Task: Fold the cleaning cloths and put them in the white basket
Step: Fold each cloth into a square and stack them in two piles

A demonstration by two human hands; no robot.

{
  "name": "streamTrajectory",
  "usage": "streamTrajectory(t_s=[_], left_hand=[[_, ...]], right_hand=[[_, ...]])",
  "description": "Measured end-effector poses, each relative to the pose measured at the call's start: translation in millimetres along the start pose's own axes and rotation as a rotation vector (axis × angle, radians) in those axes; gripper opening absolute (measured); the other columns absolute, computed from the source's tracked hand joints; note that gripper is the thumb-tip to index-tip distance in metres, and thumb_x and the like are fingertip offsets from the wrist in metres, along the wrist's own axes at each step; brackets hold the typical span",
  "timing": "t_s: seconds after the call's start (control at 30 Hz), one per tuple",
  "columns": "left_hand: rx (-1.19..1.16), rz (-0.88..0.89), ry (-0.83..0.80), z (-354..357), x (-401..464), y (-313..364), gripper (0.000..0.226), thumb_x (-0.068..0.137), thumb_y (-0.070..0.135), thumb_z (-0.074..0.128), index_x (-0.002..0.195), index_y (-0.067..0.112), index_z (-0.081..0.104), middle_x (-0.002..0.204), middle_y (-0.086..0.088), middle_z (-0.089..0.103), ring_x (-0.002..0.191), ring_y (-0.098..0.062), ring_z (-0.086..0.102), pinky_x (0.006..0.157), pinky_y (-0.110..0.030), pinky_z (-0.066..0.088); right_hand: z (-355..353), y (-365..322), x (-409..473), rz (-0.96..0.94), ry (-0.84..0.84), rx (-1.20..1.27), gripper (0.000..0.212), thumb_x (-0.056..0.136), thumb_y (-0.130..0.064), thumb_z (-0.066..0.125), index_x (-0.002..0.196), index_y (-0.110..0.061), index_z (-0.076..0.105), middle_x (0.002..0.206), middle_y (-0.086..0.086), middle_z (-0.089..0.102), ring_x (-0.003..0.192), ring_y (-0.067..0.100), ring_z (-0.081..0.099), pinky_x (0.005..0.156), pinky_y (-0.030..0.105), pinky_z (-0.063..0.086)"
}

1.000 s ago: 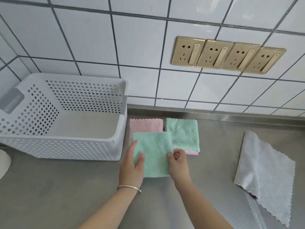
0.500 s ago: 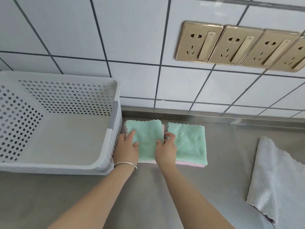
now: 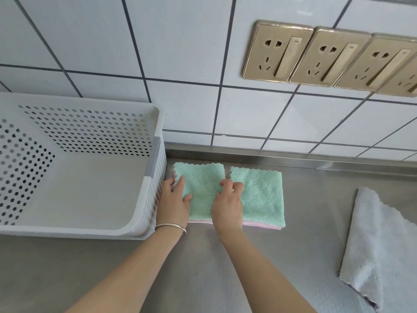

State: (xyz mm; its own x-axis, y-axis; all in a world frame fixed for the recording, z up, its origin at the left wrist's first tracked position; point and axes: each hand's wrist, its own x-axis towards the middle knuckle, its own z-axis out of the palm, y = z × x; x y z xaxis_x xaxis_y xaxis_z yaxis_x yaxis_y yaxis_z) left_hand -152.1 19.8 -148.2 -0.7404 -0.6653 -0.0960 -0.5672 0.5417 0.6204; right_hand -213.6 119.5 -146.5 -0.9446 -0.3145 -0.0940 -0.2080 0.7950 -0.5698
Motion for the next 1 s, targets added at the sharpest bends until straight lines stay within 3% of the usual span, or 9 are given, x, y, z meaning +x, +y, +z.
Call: streamTrajectory(t_s=[0.17, 0.3, 0.4, 0.53, 0.63, 0.73, 0.8, 0.9, 1.0], left_hand=[[0.058, -0.026, -0.004, 3, 1, -2, 0.052, 0.090, 0.017, 0.054, 0.139, 0.012, 0.036, 0.135, -0.012, 0.033, 0.124, -0.026, 0.038, 0.104, -0.029, 0.032], [0.222, 0.009, 0.008, 7, 0, -6, 0.048, 0.084, 0.013, 0.058, 0.131, 0.006, 0.047, 0.140, -0.019, 0.035, 0.124, -0.035, 0.038, 0.105, -0.039, 0.034], [0.520, 0.172, 0.028, 13, -2, -4, 0.046, 0.076, 0.017, 0.053, 0.121, 0.007, 0.057, 0.142, -0.013, 0.044, 0.128, -0.029, 0.033, 0.102, -0.048, 0.034], [0.680, 0.242, -0.113, 20, 2, -11, 0.065, 0.087, 0.048, 0.021, 0.130, 0.009, 0.051, 0.140, -0.010, 0.047, 0.134, -0.027, 0.039, 0.112, -0.046, 0.004], [0.617, 0.164, -0.167, 24, 5, -21, 0.082, 0.087, 0.060, -0.006, 0.141, 0.012, 0.032, 0.151, -0.010, 0.030, 0.140, -0.025, 0.027, 0.115, -0.043, 0.001], [0.539, 0.147, -0.187, 32, 5, -31, 0.089, 0.066, 0.067, -0.031, 0.140, 0.019, -0.016, 0.150, -0.002, -0.021, 0.144, -0.020, -0.011, 0.115, -0.038, -0.008], [0.508, 0.108, -0.213, 31, 6, -30, 0.087, 0.063, 0.072, -0.028, 0.134, 0.021, -0.027, 0.145, 0.001, -0.032, 0.143, -0.019, -0.019, 0.114, -0.038, -0.008], [0.523, 0.047, -0.298, 22, 10, -24, 0.078, 0.081, 0.065, -0.003, 0.142, 0.019, -0.021, 0.151, -0.003, -0.028, 0.143, -0.020, -0.018, 0.118, -0.040, -0.004], [0.511, 0.031, -0.242, 5, 6, -6, 0.068, 0.093, 0.052, 0.019, 0.147, 0.018, -0.002, 0.157, -0.007, -0.010, 0.145, -0.024, -0.011, 0.119, -0.043, 0.001]], right_hand=[[1, 4, 0, -0.047, -0.021, -0.031, 0.031, 0.088, 0.004, 0.046, 0.118, -0.006, 0.049, 0.115, 0.013, 0.041, 0.079, 0.033, 0.057, 0.059, 0.031, 0.035], [7, 11, 1, -0.269, 0.112, -0.277, 0.046, 0.058, 0.006, 0.059, 0.101, -0.012, 0.059, 0.111, 0.013, 0.053, 0.090, 0.031, 0.055, 0.066, 0.032, 0.052], [3, 13, 5, -0.448, -0.012, -0.596, 0.054, 0.071, -0.015, 0.045, 0.123, -0.015, 0.059, 0.140, 0.005, 0.048, 0.129, 0.029, 0.042, 0.109, 0.041, 0.023], [7, 18, 16, -0.456, -0.181, -0.667, 0.057, 0.081, -0.025, 0.026, 0.129, -0.011, 0.054, 0.140, 0.005, 0.049, 0.134, 0.023, 0.041, 0.113, 0.043, 0.003], [11, 27, 22, -0.426, -0.246, -0.603, 0.058, 0.083, -0.026, 0.027, 0.135, -0.010, 0.047, 0.143, 0.005, 0.045, 0.133, 0.020, 0.042, 0.112, 0.041, 0.005], [12, 30, 25, -0.424, -0.274, -0.563, 0.068, 0.086, -0.040, 0.007, 0.147, -0.011, 0.018, 0.156, 0.006, 0.017, 0.144, 0.017, 0.018, 0.114, 0.040, -0.012], [12, 28, 31, -0.433, -0.297, -0.601, 0.072, 0.084, -0.043, -0.005, 0.149, -0.013, 0.000, 0.158, 0.004, -0.003, 0.146, 0.015, 0.000, 0.113, 0.038, -0.021], [3, 20, 37, -0.470, -0.334, -0.619, 0.061, 0.096, -0.042, 0.014, 0.149, -0.014, -0.001, 0.158, 0.002, -0.006, 0.145, 0.015, -0.007, 0.114, 0.041, -0.016], [-16, 27, 20, -0.508, -0.115, -0.443, 0.055, 0.092, -0.035, 0.034, 0.143, -0.013, 0.033, 0.150, 0.001, 0.033, 0.142, 0.017, 0.024, 0.117, 0.041, 0.011]])
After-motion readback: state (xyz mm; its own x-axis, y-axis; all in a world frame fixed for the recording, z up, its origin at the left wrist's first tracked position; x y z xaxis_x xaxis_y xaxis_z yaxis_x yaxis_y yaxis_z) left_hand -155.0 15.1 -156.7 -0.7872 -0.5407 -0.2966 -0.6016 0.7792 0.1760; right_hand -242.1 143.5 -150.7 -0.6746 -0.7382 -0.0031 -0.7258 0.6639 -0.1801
